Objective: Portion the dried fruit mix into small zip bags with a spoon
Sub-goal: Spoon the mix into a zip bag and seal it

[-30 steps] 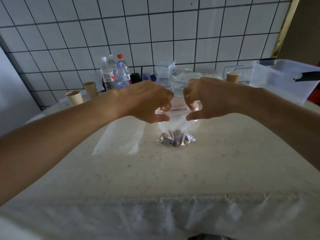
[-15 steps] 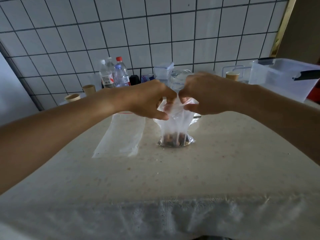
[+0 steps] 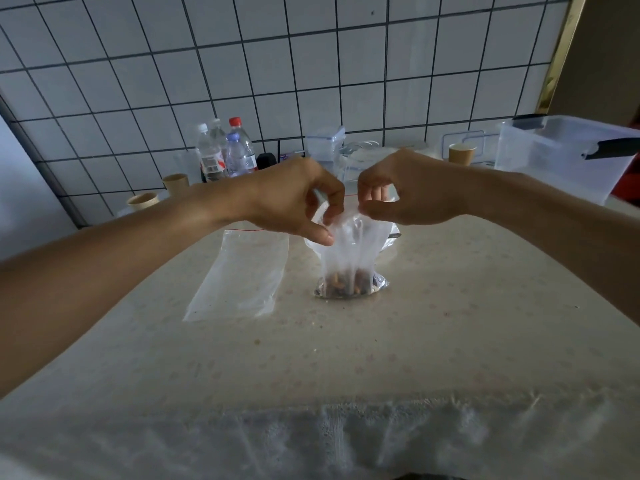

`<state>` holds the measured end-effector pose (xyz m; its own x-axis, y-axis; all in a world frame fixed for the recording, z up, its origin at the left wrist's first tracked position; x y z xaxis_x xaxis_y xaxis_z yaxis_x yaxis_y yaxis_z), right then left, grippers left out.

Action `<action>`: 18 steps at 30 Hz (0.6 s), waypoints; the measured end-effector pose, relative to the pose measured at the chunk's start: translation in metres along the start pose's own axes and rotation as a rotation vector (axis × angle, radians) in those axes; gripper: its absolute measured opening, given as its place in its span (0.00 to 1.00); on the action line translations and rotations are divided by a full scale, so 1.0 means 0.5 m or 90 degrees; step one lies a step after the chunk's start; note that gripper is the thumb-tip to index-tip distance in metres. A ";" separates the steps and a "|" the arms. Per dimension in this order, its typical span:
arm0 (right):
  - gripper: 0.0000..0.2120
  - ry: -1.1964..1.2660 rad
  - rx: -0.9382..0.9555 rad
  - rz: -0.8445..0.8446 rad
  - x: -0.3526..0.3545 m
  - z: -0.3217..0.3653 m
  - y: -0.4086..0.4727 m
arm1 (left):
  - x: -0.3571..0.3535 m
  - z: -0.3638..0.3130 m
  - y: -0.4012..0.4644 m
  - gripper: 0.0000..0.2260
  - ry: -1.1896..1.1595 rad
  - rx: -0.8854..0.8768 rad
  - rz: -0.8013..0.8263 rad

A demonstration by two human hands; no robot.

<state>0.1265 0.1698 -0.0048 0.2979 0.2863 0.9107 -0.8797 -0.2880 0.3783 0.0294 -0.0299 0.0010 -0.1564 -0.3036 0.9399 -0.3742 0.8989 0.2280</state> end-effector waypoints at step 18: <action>0.11 -0.066 0.013 0.009 0.027 -0.010 0.004 | 0.031 0.027 -0.007 0.17 0.306 -0.120 -0.122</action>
<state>0.1268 0.1776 0.0076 0.3228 0.1866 0.9279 -0.8769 -0.3100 0.3674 0.0161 -0.0419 0.0112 0.3497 -0.3279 0.8776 -0.1784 0.8963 0.4060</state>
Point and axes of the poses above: each hand's wrist, its own y-axis towards the middle knuckle, its own x-axis out of the back of the hand, z = x × y, the point moved 1 cm from there along y, towards the middle knuckle, and after that the axes turned 8 degrees about -z, right-handed, at the moved point
